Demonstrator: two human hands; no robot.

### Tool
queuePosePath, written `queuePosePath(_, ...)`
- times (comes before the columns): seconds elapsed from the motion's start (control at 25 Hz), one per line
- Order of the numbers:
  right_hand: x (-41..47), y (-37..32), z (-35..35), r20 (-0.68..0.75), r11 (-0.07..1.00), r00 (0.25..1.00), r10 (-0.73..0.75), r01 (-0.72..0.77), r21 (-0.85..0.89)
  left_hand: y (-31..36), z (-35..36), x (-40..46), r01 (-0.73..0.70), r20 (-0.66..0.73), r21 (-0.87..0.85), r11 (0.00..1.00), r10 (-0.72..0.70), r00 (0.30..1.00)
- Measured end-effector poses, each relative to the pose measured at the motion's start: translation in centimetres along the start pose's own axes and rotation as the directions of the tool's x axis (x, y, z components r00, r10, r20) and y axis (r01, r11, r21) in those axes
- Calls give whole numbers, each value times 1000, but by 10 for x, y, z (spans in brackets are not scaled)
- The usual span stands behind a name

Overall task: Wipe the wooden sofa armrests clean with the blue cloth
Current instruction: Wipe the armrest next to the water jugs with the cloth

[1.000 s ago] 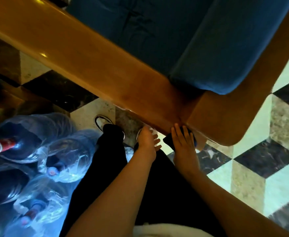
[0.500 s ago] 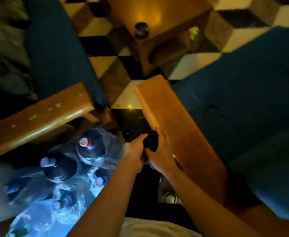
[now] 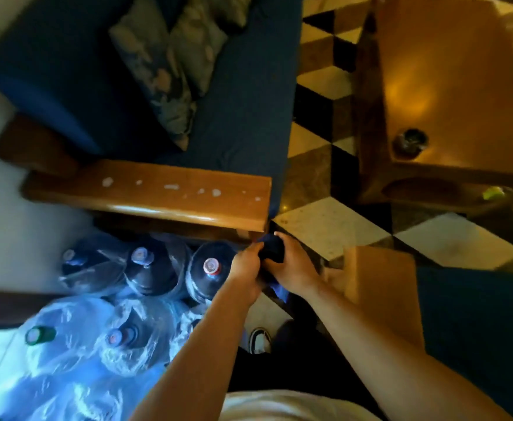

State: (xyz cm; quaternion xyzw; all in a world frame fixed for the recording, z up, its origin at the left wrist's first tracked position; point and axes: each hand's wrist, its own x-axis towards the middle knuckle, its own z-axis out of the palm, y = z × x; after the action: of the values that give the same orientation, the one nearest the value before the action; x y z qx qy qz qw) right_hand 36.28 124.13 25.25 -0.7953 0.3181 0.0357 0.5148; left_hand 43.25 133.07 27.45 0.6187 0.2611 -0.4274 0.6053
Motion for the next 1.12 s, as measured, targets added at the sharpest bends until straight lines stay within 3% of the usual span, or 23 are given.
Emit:
queuePosePath(0.16, 76, -11, 8, 176, 999, 984, 17, -9, -46, 36, -2, 41, 84, -77, -158, 984, -97, 992)
queuePosePath(0.28, 152, -9, 5, 187, 986, 981, 58, -27, -161, 64, 8, 84, 130, -80, -250, 959, -154, 985)
queuePosePath(0.36, 211, -10, -8, 125, 985, 992, -4, 25, -170, 81, 16, 115, 103, -190, -303, 948, -166, 968)
queuePosePath(0.48, 289, -11, -32, 107, 957, 973, -203, 221, -188, 82, 18, 147, 124, -418, -329, 936, -262, 870)
queuePosePath(0.56, 332, -4, -33, 277, 896, 921, -275, 350, -273, 71, 18, 162, 156, -491, -355, 922, -326, 808)
queuePosePath(0.64, 355, 12, -23, 551, 835, 812, -191, 430, -344, 61, 20, 172, 161, -491, -455, 876, -398, 775)
queuePosePath(0.72, 370, 28, -7, 685, 804, 721, -107, 468, -366, 54, 21, 182, 150, -481, -496, 855, -414, 773)
queuePosePath(0.84, 400, 24, 31, 633, 889, 772, -55, 327, -321, 52, 18, 193, 90, -505, -555, 827, -422, 753)
queuePosePath(0.92, 409, 11, 57, 601, 917, 791, -116, 318, -242, 49, 15, 199, 72, -518, -585, 808, -440, 734)
queuePosePath(1.0, 400, 13, 58, 554, 854, 780, -291, 472, -216, 44, 12, 203, 87, -514, -579, 811, -445, 733)
queuePosePath(1.12, 364, 42, 13, 591, 653, 651, -476, 712, -259, 41, 11, 205, 89, -522, -554, 828, -428, 738)
